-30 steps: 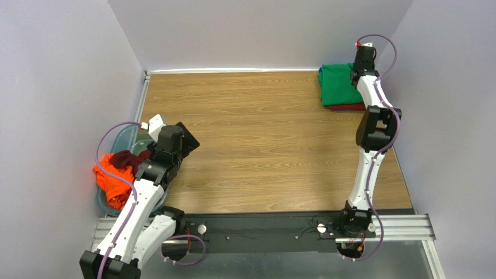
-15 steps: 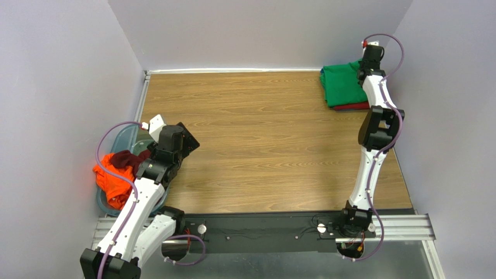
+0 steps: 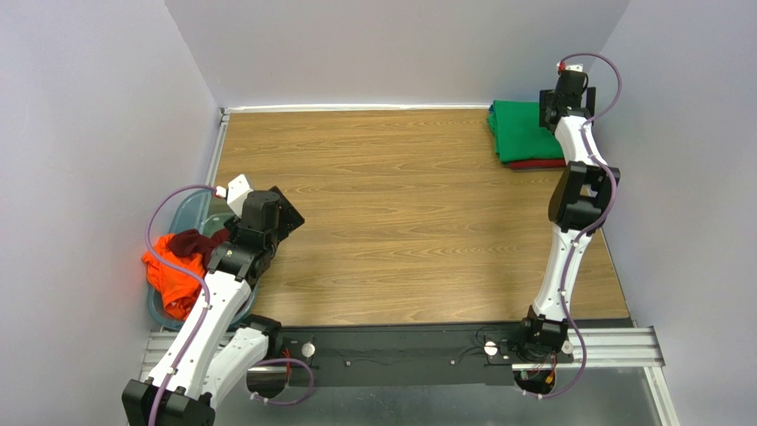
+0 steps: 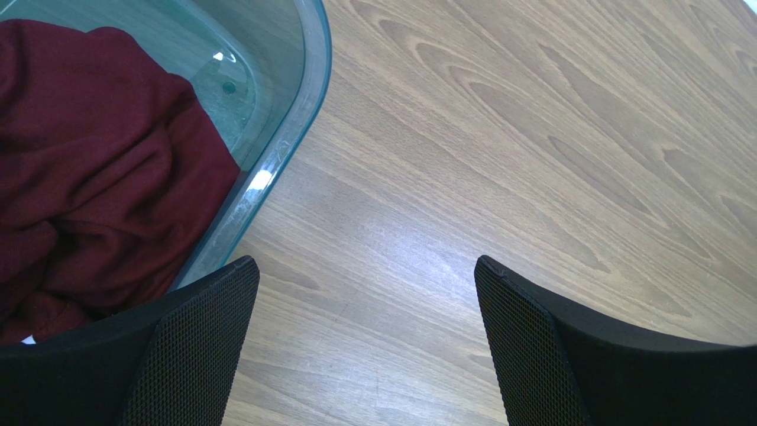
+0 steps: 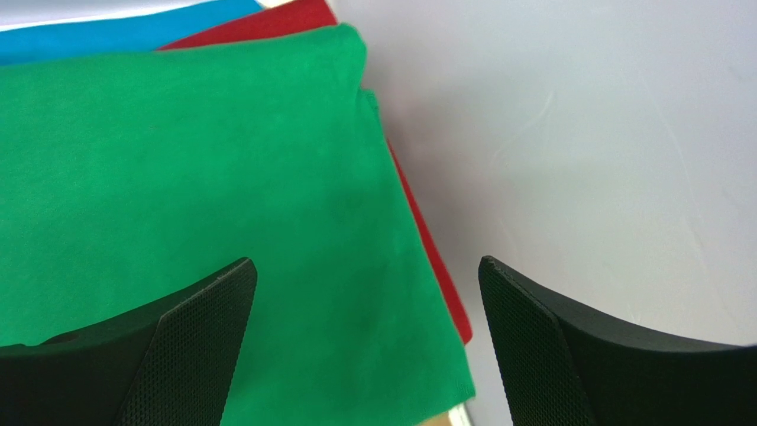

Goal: Fold and stack the t-shirts
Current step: Neatly place the folded tshirt to the corner, then reset both grippers

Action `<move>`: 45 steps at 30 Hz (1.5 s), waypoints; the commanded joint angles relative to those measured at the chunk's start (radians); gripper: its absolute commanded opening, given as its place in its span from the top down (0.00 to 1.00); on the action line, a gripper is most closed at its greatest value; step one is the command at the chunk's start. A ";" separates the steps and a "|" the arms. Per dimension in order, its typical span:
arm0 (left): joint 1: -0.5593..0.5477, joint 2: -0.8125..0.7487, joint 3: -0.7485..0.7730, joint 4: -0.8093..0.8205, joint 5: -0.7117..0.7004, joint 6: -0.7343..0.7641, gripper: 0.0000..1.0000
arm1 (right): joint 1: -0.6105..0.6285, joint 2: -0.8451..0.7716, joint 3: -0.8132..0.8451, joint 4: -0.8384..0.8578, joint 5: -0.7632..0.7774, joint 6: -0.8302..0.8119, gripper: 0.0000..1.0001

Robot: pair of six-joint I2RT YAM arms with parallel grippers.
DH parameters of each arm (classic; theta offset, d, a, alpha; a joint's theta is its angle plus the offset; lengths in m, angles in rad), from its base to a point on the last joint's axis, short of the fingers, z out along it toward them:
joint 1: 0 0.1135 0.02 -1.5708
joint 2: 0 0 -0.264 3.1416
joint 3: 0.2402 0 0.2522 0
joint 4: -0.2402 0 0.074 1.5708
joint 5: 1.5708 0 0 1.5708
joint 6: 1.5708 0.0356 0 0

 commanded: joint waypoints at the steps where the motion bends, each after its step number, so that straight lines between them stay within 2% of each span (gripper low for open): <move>1: 0.003 -0.025 0.034 -0.010 -0.026 -0.011 0.02 | -0.003 -0.133 -0.066 0.016 -0.075 0.100 0.00; 8: 0.003 -0.048 0.031 0.005 0.002 0.004 0.02 | 0.049 -0.311 -0.247 0.015 -0.131 0.182 0.00; 16: 0.003 -0.118 0.048 0.054 0.022 0.004 0.02 | 0.070 -0.624 -0.575 0.035 -0.200 0.459 0.00; 21: 0.003 -0.170 0.032 0.126 0.051 0.007 0.02 | 0.072 -0.891 -0.855 0.076 -0.250 0.548 0.00; 24: 0.004 -0.193 0.016 0.148 0.088 0.014 0.02 | 0.072 -0.995 -1.006 0.079 -0.272 0.587 0.00; 31: 0.004 -0.229 0.005 0.126 0.086 0.018 0.02 | 0.072 -1.319 -1.319 0.081 -0.296 0.663 0.00; 38: 0.003 -0.270 -0.021 0.139 0.086 0.000 0.02 | 0.072 -1.508 -1.496 0.085 -0.286 0.699 0.00; 45: 0.003 -0.289 -0.038 0.154 0.083 -0.005 0.02 | 0.072 -1.568 -1.571 0.091 -0.244 0.740 0.00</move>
